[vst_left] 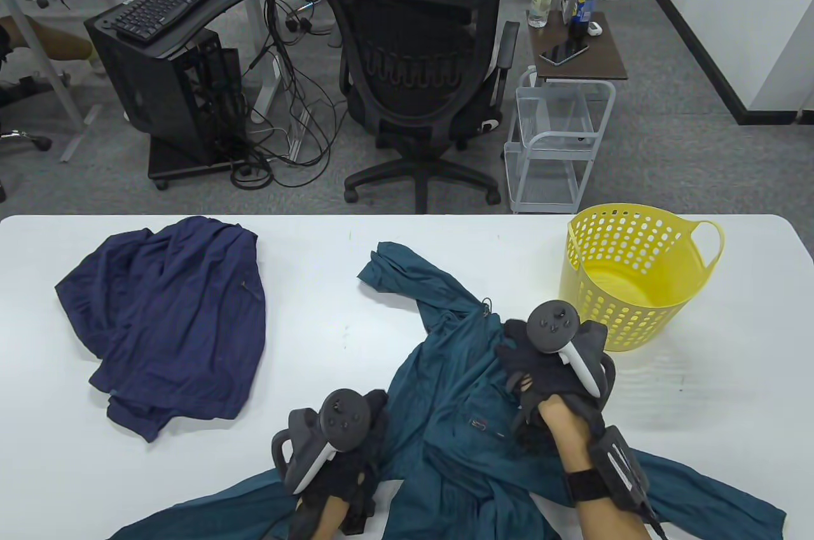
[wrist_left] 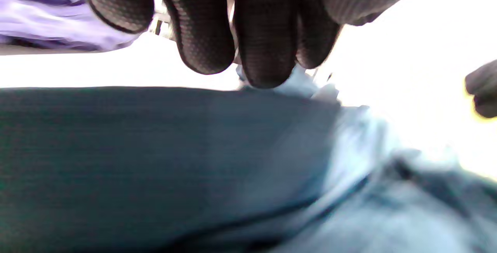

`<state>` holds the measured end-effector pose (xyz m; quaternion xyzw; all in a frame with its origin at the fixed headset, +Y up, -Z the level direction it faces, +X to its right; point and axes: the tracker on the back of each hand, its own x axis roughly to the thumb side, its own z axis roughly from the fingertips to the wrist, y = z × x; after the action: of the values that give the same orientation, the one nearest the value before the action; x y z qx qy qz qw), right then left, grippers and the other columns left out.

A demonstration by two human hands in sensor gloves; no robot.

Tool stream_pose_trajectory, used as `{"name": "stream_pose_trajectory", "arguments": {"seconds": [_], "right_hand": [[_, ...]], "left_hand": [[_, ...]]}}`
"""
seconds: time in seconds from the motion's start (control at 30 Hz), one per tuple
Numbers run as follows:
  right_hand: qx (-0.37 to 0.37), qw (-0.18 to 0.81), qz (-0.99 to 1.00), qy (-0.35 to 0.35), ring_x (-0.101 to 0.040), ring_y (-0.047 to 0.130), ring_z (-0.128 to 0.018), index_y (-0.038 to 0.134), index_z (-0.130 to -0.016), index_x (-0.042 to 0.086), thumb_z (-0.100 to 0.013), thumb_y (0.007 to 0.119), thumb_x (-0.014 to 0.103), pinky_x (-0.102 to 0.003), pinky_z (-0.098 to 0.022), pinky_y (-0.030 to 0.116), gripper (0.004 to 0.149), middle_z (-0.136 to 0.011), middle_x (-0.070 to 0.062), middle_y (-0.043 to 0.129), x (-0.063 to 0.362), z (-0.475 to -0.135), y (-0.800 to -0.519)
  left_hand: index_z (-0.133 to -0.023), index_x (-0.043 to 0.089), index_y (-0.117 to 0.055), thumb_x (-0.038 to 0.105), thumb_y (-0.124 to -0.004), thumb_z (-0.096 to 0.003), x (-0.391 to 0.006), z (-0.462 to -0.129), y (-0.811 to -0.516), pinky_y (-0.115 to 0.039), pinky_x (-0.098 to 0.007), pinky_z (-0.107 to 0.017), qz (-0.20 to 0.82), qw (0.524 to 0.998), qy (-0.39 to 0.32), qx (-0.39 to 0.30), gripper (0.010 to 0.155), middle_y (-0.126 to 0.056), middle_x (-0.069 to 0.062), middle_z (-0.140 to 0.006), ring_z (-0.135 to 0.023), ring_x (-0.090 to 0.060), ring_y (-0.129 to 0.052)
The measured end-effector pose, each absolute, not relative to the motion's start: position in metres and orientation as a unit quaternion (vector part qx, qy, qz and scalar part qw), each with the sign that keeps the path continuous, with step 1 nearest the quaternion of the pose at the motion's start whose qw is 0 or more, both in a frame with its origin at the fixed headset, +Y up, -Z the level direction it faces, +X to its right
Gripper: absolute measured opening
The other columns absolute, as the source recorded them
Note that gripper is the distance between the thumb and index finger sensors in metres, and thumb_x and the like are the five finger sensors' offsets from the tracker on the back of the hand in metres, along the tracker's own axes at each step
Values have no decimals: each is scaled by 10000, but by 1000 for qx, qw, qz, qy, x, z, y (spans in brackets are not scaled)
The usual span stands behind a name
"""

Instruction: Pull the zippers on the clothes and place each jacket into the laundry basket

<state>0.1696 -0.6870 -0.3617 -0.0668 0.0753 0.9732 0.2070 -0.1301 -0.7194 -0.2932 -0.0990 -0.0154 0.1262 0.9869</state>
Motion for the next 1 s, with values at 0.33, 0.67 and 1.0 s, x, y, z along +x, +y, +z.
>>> {"name": "stream_pose_trajectory", "arguments": {"seconds": [0.33,0.67,1.0], "right_hand": [[16,100,966,240,-397,444,-1024,417,-1079,360,-431,852,505,-594,-728,476,794,-1192,34,315,156,-330,-773],[-104,87,967,214,-366,408,-1077,443,-1062,375,-463,854,354,-630,-741,442,727,-1195,73,332,236,-330,-775],[-101,131,977,134,-379,450,-1086,544,-1052,342,-490,798,291,-643,-728,479,619,-1193,65,438,255,-326,-756]], "left_hand": [[-1053,575,-369,701,-616,-399,-93,-306,-781,-278,-662,-742,-17,962,-29,-272,711,-181,95,-1239,-1096,-351,-96],[-1031,594,-353,639,-614,-419,-149,-330,-783,-298,-639,-746,-30,967,116,-224,667,-165,78,-1229,-1087,-351,-83],[-1040,544,-431,553,-686,-433,-162,-325,-751,-418,-606,-741,-31,982,143,-117,658,-306,56,-1229,-1098,-351,-230]]}}
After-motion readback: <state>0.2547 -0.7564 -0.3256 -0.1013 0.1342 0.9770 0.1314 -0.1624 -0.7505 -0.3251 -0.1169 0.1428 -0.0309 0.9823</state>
